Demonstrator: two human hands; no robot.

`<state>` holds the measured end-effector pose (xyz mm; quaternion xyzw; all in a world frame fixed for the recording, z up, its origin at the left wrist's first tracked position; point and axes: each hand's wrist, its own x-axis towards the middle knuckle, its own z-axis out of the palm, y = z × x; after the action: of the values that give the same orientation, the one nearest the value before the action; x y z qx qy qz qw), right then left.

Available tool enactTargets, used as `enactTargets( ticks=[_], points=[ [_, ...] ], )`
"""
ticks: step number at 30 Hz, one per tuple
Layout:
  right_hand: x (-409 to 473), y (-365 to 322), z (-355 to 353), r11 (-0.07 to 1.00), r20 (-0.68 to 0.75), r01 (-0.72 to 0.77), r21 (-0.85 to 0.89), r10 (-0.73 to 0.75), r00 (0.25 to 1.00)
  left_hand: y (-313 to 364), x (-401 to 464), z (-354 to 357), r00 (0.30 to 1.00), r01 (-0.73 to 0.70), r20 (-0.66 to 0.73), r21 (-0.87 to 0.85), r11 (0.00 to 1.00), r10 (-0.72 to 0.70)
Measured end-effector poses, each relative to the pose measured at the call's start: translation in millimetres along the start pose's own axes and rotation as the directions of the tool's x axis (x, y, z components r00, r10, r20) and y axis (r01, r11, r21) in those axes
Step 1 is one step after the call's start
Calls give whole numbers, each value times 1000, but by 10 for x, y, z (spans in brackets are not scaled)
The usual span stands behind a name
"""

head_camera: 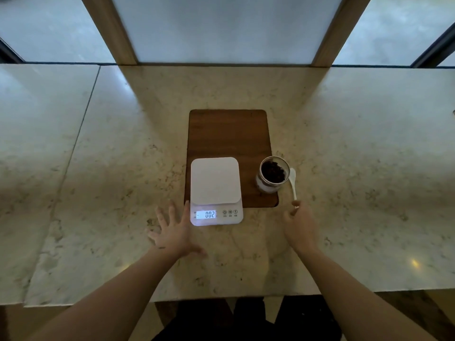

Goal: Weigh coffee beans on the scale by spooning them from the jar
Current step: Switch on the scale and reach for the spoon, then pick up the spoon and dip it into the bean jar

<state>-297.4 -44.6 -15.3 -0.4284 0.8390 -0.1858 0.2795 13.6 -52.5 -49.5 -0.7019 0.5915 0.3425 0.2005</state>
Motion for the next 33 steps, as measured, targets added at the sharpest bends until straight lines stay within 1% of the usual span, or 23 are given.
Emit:
enactTargets(
  ticks=[3,7,9,12,14,16,18,20,23,25,27,29,33],
  points=[
    [162,52,-15,996,-47,-87,27,88,995,8,-13,-21,1000,13,11,0,1000,-13],
    [395,147,21,984,-73,-166,-59,162,984,19,-23,-48,1000,21,19,2,1000,-21],
    [494,187,36,980,-59,-179,-86,175,983,22,-44,-50,1000,10,11,-13,1000,-10],
    [606,236,46,969,56,-118,-216,132,990,19,-72,-52,1000,-11,7,-45,999,11],
    [643,195,25,949,151,-25,-313,76,986,19,-94,-76,1000,-20,10,-35,999,20],
    [637,123,-12,937,223,47,-347,33,974,46,-104,-96,1000,-15,20,-40,999,16],
    [598,64,-27,952,254,64,-300,16,967,67,-122,-110,1000,-4,20,-45,999,5],
    [548,34,-20,979,265,18,-202,37,964,78,-136,-118,1000,-4,19,-41,999,4],
    [431,-45,-30,995,176,-95,8,92,980,72,-147,-117,1000,-4,13,-38,999,4],
    [340,-120,-65,977,89,-105,184,90,992,76,-142,-121,1000,-1,12,-34,999,2],
    [250,-199,-122,940,3,-82,332,85,996,77,-138,-124,1000,11,9,-27,1000,-11],
    [180,-278,-182,912,-66,-26,410,59,996,71,-135,-119,1000,22,5,-20,1000,-22],
    [80,-424,-252,907,-167,101,409,-34,985,75,-133,-115,1000,18,-2,-10,1000,-18]
  ],
)
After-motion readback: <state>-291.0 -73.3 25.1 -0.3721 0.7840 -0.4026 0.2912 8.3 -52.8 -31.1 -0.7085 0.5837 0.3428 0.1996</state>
